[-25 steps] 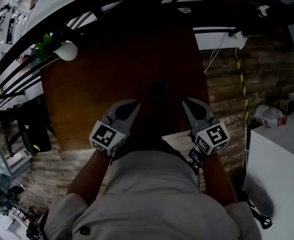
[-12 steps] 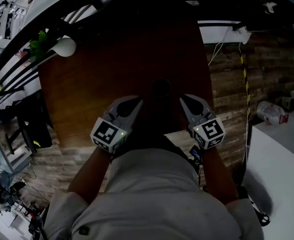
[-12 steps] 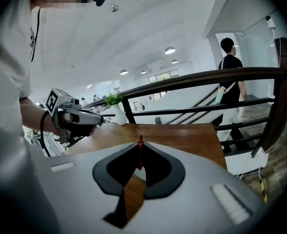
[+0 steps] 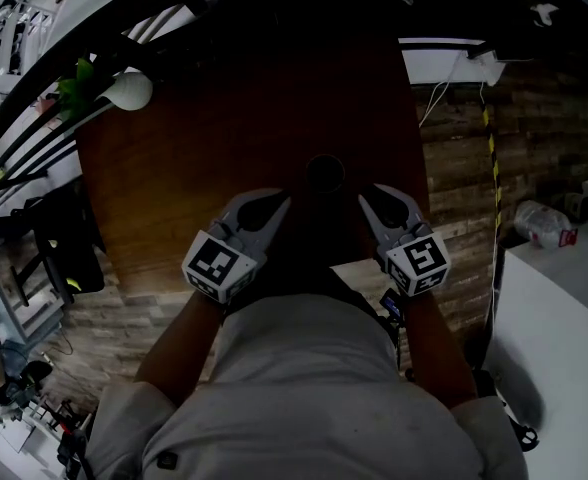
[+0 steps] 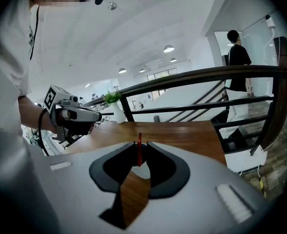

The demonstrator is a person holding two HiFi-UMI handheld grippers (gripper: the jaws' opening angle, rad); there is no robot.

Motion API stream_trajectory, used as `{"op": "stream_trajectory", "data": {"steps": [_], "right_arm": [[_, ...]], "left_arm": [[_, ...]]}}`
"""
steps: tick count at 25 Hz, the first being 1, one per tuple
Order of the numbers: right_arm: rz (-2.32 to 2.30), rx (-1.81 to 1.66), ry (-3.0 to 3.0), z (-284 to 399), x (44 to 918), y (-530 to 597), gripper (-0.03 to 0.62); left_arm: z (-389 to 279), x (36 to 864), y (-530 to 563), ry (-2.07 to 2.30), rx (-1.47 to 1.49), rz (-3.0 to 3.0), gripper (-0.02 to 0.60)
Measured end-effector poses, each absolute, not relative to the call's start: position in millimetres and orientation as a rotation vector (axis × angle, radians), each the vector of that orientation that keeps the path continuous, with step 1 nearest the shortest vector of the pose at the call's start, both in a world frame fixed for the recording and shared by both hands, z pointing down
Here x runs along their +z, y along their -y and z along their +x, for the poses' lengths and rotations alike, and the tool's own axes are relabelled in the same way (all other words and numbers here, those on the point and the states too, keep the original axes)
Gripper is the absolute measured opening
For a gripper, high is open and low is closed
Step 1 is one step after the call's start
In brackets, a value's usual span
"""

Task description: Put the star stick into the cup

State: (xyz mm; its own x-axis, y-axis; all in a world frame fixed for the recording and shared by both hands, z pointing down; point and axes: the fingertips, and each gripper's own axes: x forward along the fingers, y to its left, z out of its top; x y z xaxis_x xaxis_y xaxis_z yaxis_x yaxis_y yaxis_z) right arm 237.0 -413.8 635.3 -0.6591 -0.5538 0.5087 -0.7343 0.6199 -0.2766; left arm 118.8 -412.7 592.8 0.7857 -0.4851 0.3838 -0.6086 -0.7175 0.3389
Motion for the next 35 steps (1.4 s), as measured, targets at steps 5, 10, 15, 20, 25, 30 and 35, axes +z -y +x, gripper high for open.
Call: {"op": "stream_trajectory", "data": {"steps": [5,10,15,20,25,30,35], "right_arm": [[1.055,0.656,2.472,241,629,409,0.098],[1.091,0.610,2.496,248,603,400,0.098],[1.123,0.543,2.525,261,574,383,0.098],[1.118,0.494,2.549,272,549,351,0.098],[1.152,0.434,2.553,287,519,319,0.093],[1.165,0.334,2.586,293,479,289,0.049],[1.183,0.276,2.639,300,441,268,0.006]], "left_arm": [[121,589,407,0.819,0.385,2.553,0.003],[129,571,397,0.821,0.369,2.585,0.003],[143,547,378,0.820,0.344,2.633,0.003],[157,517,351,0.853,0.297,2.676,0.003],[166,488,321,0.879,0.261,2.717,0.003],[161,453,295,0.919,0.217,2.769,0.003],[160,425,277,0.957,0.160,2.785,0.003]]}}
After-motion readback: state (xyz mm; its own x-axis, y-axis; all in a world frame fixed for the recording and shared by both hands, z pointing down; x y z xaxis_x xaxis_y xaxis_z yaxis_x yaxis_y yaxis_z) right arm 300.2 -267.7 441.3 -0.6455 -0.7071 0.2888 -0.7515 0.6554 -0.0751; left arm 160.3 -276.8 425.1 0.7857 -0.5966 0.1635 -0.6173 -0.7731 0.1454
